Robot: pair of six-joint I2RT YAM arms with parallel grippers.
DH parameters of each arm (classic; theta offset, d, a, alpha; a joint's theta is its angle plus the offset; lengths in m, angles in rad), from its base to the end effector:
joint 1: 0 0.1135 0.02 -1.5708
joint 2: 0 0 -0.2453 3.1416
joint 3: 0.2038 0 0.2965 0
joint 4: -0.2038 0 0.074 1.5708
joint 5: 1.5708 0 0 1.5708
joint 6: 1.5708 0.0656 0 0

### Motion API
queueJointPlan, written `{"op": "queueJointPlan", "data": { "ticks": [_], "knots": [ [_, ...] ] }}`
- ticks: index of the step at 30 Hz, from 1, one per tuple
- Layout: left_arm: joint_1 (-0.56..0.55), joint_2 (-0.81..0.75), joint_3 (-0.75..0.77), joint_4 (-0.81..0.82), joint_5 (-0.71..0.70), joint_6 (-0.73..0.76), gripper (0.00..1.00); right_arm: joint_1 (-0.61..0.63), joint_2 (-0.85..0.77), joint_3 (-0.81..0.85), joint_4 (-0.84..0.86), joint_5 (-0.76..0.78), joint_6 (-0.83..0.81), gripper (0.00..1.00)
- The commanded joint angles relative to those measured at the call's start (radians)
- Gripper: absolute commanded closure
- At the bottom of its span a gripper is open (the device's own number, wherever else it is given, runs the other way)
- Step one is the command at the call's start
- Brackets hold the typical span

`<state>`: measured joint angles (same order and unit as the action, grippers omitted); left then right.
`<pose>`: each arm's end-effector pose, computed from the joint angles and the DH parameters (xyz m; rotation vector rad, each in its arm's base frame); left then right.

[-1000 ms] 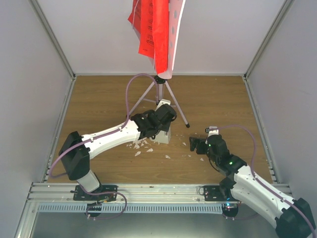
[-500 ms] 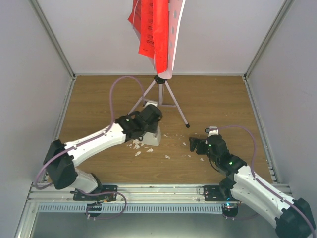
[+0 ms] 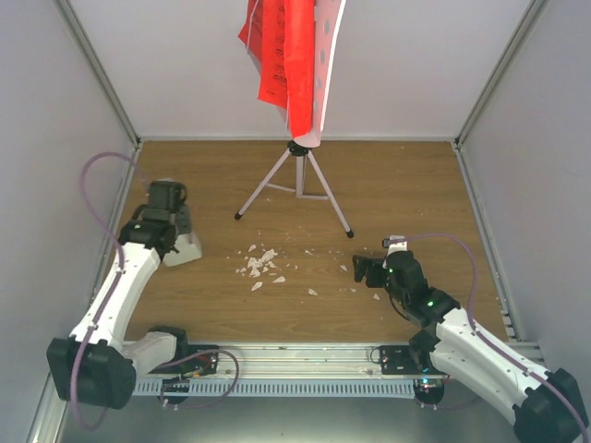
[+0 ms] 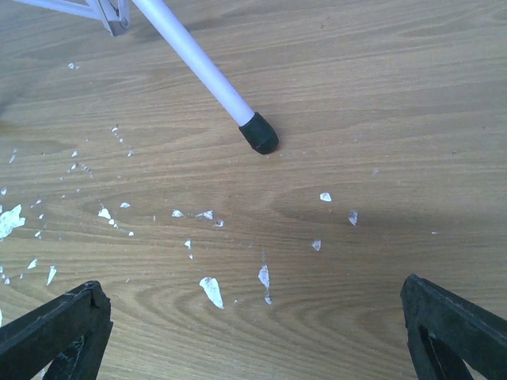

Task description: Pack up the instrument practice props

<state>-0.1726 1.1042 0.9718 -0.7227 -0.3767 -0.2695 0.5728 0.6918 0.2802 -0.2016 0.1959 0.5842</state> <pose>0.2938 -0.0267 0.2519 -0.2818 2.3451 0.2450 0.2039 0.1163 0.1292 0.1249 2.2018 0.4439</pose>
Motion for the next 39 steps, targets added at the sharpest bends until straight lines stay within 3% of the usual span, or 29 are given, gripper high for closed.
{"op": "queueJointPlan", "data": {
  "ticks": [1,7,15,27,39],
  "knots": [
    [0.164,-0.079,-0.011,0.076,0.035,0.13,0.56,-0.007,-0.011,0.008,0.012,-0.01,-0.008,0.0],
    [0.3,-0.101,-0.036,0.13,0.056,0.143,0.56,-0.007,-0.034,0.024,-0.026,0.007,-0.021,0.01],
    [0.379,-0.077,-0.052,0.156,0.119,0.142,0.56,-0.007,-0.077,0.031,-0.058,0.023,-0.016,0.0],
    [0.395,-0.08,-0.07,0.164,0.126,0.142,0.51,-0.008,-0.102,0.029,-0.066,0.019,-0.009,0.0],
    [0.395,-0.088,-0.071,0.163,0.134,0.144,0.39,-0.007,-0.121,0.025,-0.068,0.014,-0.004,0.0]
  ]
}}
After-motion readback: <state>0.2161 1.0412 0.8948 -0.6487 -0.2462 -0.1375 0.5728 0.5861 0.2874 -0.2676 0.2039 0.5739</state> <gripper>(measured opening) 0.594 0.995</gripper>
